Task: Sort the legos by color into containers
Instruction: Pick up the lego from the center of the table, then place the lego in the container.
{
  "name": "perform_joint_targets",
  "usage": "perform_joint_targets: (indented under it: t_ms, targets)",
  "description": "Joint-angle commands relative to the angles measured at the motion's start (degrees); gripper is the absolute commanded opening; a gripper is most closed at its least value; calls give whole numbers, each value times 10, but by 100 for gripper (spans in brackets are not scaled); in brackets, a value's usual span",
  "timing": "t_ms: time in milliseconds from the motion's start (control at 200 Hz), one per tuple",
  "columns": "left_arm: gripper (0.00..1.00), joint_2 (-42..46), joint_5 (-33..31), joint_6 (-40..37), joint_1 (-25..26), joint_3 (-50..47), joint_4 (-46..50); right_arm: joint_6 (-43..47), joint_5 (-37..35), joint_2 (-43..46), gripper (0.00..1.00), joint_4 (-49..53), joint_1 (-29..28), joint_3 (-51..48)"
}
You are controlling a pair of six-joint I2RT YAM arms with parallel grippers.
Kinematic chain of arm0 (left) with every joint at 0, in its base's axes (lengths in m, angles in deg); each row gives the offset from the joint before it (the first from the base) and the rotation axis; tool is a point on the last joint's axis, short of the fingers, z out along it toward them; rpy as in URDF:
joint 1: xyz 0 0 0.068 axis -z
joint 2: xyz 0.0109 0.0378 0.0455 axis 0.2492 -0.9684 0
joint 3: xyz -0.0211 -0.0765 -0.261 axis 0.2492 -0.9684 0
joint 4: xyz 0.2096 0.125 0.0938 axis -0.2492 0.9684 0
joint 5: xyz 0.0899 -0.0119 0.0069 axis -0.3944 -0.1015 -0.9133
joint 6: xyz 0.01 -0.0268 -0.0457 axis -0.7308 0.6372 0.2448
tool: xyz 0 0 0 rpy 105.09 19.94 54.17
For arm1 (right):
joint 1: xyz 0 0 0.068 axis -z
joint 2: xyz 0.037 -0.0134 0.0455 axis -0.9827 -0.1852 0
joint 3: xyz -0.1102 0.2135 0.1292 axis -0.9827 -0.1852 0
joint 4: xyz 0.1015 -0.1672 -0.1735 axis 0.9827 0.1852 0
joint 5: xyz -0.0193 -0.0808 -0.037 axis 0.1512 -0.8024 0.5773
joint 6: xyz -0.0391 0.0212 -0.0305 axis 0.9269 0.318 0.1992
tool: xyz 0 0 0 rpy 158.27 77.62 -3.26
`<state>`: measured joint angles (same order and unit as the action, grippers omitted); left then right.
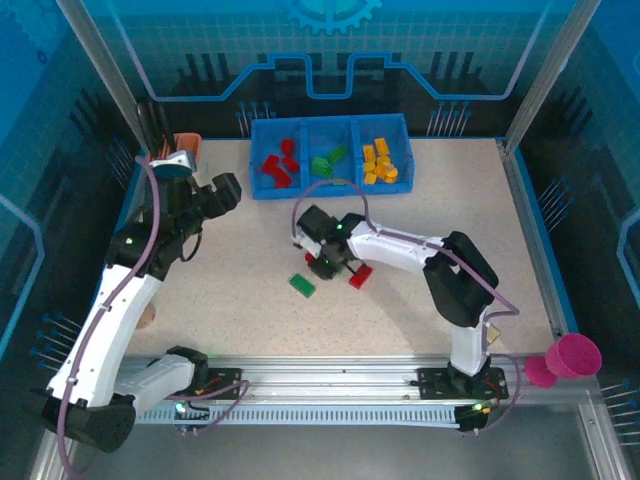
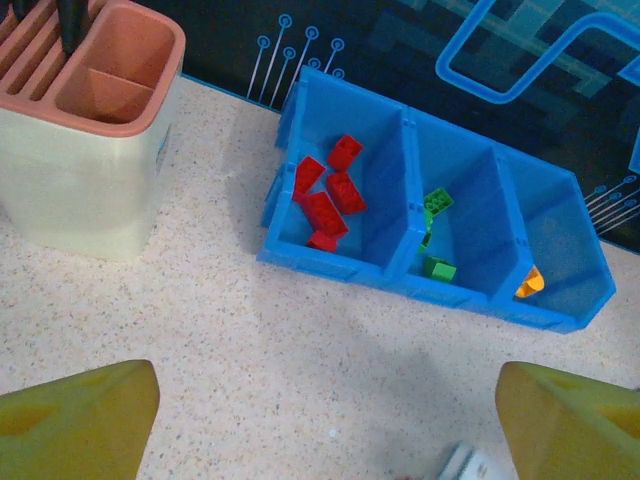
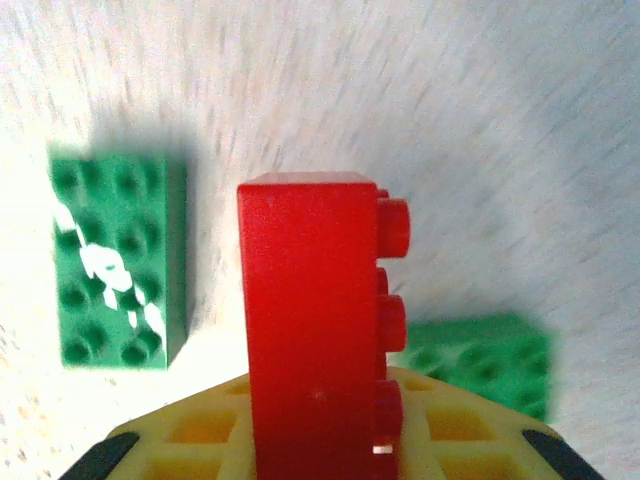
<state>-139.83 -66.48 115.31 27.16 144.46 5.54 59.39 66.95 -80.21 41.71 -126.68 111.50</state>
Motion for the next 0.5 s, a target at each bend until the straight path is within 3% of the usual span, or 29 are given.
perform_joint_targets:
  t_ms: [0,155,495]
  targets:
    - [94,23,0,-18,-6,-11,47,40,-9,-8,25,4,21,95]
    - [97,60,-19,-13,-6,-35,92,79,-18,-99,25,-10,46,247]
    - [99,112,46,23,-6,-107,120,106,0,-300,25,-67,101,538]
